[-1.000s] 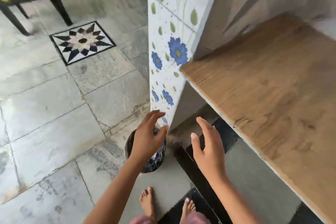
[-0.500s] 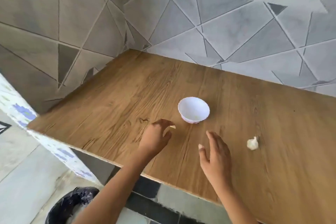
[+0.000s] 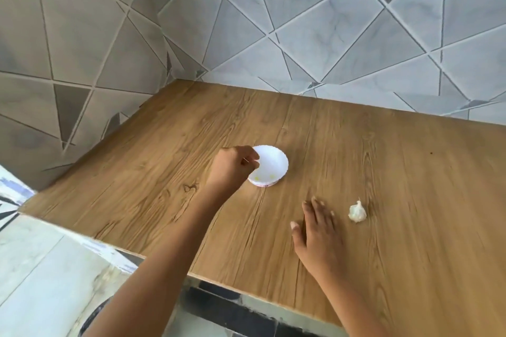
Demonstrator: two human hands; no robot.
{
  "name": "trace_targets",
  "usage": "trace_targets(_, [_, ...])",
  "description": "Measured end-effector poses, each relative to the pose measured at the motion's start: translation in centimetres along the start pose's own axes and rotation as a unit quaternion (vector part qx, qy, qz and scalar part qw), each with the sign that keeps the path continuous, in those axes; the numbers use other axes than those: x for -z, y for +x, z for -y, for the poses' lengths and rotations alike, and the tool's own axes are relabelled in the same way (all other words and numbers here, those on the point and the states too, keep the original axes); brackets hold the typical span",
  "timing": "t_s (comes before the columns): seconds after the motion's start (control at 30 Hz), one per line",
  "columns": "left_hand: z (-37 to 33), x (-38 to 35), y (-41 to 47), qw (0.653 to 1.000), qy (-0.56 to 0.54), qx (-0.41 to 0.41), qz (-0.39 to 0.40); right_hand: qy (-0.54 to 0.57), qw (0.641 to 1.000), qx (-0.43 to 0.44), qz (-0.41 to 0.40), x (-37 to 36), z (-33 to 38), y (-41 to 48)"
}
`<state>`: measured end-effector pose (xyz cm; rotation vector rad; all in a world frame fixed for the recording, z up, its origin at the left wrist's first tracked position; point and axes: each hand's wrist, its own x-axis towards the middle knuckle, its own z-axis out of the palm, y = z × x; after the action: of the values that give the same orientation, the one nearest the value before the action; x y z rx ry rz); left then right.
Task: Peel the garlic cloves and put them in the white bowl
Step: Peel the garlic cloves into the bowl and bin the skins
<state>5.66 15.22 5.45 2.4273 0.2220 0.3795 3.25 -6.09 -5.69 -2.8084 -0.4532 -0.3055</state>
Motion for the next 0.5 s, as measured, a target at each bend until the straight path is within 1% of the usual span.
trace_targets(0.07, [-0.5, -1.0, 2.1, 0.995, 0.048, -0.02, 0.08, -0.002, 1.0, 0.0, 0.001, 0.1, 0.1, -0.1])
trace_targets(0.13, [-0.4, -2.6, 3.8, 0.978, 0.13, -0.032, 0.16, -0.002, 1.0, -0.006, 0.008, 0.3, 0.2, -0.2])
trace_targets(0.2, [-0.1, -4.0, 4.8, 0.958, 0.18, -0.022, 0.22, 0.007, 1.0, -0.014, 0.015, 0.5, 0.2, -0.2])
trace_targets(0.27, [0.6, -4.8, 5.5, 0.943, 0.199, -0.005, 0.265, 0.02, 0.999, -0.016, 0.033, 0.7, 0.4, -0.3])
trace_targets(0.3, [0.8, -4.7, 5.5, 0.94, 0.202, -0.009, 0.275, 0.023, 0.999, -0.017, 0.037, 0.8, 0.4, -0.3])
trace_targets(0.37, [1.0, -3.9, 5.6, 0.95, 0.174, -0.02, 0.26, 0.044, 0.998, -0.011, 0.032, 0.9, 0.3, -0.3])
trace_targets(0.43, [0.4, -2.3, 5.6, 0.971, 0.105, -0.029, 0.211, 0.104, 0.995, -0.003, -0.003, 1.2, 0.2, -0.6])
trace_targets(0.5, [-1.1, -1.2, 5.2, 0.985, 0.043, -0.05, 0.158, 0.174, 0.984, -0.011, -0.034, 2.1, 0.0, -1.6])
